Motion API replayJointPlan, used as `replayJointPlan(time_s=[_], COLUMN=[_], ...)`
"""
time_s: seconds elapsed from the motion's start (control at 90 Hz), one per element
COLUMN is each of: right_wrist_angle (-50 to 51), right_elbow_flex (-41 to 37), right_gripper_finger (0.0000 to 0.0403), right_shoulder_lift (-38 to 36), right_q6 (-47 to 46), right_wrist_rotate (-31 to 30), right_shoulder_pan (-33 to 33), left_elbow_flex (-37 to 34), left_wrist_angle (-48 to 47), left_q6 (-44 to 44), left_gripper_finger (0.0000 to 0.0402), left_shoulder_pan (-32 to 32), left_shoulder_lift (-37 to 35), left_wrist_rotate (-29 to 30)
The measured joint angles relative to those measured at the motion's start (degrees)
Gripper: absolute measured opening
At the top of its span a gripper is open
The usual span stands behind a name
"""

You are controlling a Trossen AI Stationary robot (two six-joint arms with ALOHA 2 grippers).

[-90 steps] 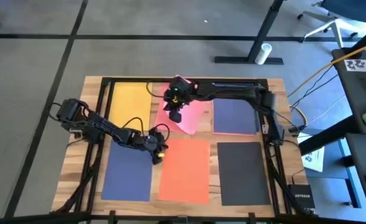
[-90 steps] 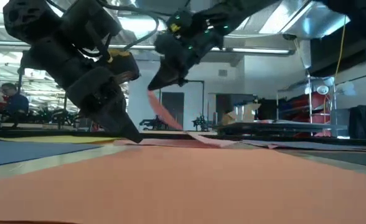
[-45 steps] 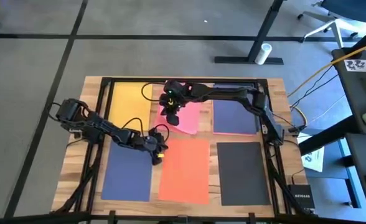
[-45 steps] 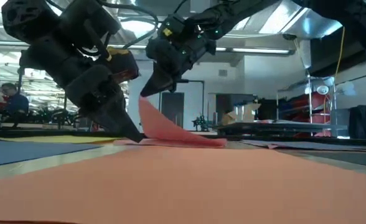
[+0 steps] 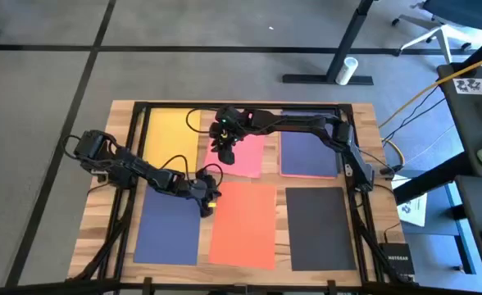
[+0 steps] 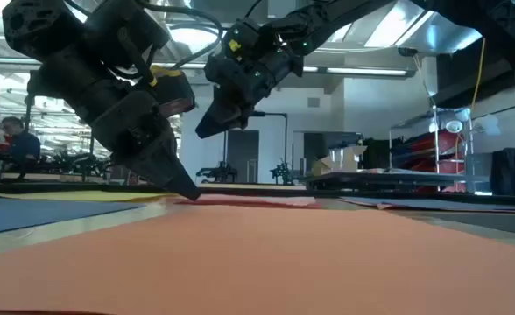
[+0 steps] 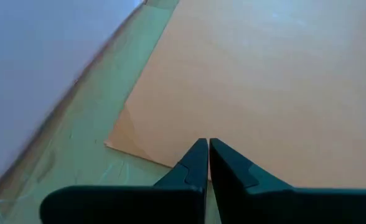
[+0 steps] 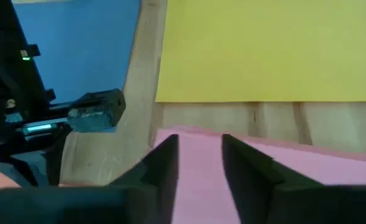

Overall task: Organize paper
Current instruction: Stack the pink paper on top of the pink paper, then stack the violet paper on top of the violet paper

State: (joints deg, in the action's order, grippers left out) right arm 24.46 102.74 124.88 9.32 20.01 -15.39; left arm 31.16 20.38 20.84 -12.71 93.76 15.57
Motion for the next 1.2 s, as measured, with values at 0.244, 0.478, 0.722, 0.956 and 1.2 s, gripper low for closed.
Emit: replayJointPlan(time_s=[0.244,0.478,0.722,0.956,1.2], right_wrist_angle=[4.0,29.0,47.8,51.6,42.1], right_elbow_flex=[0.5,7.3,10.5,6.7,-11.6], right_gripper_finger=[0.0152,0.0029,0.0002,0.0,0.0], right_shoulder_lift=[0.0,-0.1,-0.2,-5.2,-19.1], right_q6=[-0.5,3.2,5.6,2.6,-6.6], right_wrist_rotate=[0.0,-0.7,-10.2,-14.6,-17.2], right_shoulder_pan=[0.0,1.5,6.2,9.3,9.6], left_elbow_flex=[0.0,0.0,0.0,0.0,0.0], left_wrist_angle=[0.0,-0.6,-0.7,-0.7,-0.2], left_q6=[-0.3,-0.3,-0.3,-0.3,-0.3], left_gripper_finger=[0.0,0.0,0.0,0.0,0.0], left_shoulder_pan=[0.0,0.0,0.0,0.0,0.0], left_shoulder_lift=[0.0,0.0,0.0,0.0,0.0], left_wrist_rotate=[0.0,0.0,0.0,0.0,0.0])
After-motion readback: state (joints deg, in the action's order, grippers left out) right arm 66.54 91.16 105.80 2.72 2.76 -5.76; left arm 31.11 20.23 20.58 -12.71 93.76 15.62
